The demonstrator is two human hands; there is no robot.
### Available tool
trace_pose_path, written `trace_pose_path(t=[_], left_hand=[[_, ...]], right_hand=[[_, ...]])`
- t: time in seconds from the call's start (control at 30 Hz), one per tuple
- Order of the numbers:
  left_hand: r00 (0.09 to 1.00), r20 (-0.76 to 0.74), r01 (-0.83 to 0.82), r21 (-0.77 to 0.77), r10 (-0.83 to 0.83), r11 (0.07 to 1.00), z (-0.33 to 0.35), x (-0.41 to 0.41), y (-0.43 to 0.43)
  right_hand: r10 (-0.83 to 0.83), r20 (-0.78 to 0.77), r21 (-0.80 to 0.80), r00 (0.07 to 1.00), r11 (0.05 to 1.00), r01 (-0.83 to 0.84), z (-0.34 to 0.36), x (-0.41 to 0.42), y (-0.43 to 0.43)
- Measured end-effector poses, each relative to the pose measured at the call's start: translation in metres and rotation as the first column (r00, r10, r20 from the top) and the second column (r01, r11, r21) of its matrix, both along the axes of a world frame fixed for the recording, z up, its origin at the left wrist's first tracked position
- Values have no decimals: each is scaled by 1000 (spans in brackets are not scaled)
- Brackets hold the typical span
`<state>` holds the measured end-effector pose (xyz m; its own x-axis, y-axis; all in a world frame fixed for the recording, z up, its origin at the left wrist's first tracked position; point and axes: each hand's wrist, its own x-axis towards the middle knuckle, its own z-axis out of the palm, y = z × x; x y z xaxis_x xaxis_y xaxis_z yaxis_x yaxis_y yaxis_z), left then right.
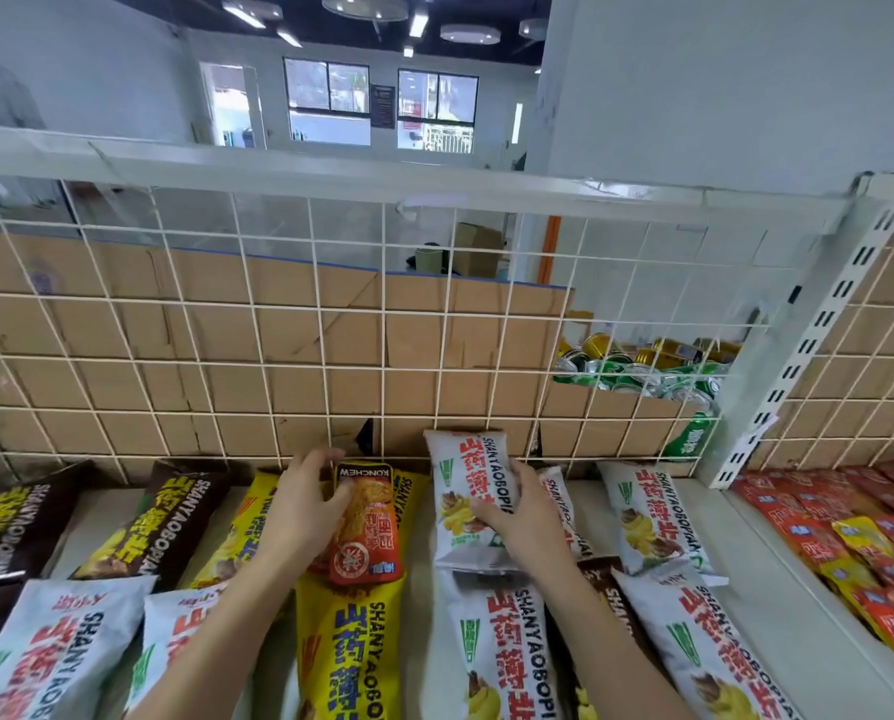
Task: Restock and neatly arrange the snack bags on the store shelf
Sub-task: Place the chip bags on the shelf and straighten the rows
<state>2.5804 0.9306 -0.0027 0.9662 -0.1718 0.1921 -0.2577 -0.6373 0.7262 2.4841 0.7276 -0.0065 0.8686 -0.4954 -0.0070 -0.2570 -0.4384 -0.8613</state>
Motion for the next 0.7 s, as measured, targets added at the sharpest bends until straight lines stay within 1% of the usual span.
trace_pose_path(t=[0.1,0.17,0.23,0.3,0.4,0.5,0.7], left_hand=[[999,-6,41,28,-40,999,-1,-3,3],[998,-20,61,26,-61,998,-3,-5,6],[997,-21,81,27,-81,996,-5,-6,9],[995,-33,99,31,-98,995,-6,-8,12],[993,-45,107,26,-106,994,-9,-10,14],[994,-16,113,-5,-113,994,-11,-9,15],[992,-10,125,-36,-125,992,-13,-10,20]], right_hand=[[-10,-108,-82,994,997,1,-8,11,10],[-24,-139,-199,990,980,-4,-13,11,15],[-4,-148,-350,989,935,-48,-14,8,19],[41,-166,-432,985,895,-110,-16,7,19],[26,-245,-460,969,877,-140,-16,7,19],[-2,-308,-505,951,848,-162,-16,7,21],[-24,-403,-462,915,868,-181,-15,11,21]])
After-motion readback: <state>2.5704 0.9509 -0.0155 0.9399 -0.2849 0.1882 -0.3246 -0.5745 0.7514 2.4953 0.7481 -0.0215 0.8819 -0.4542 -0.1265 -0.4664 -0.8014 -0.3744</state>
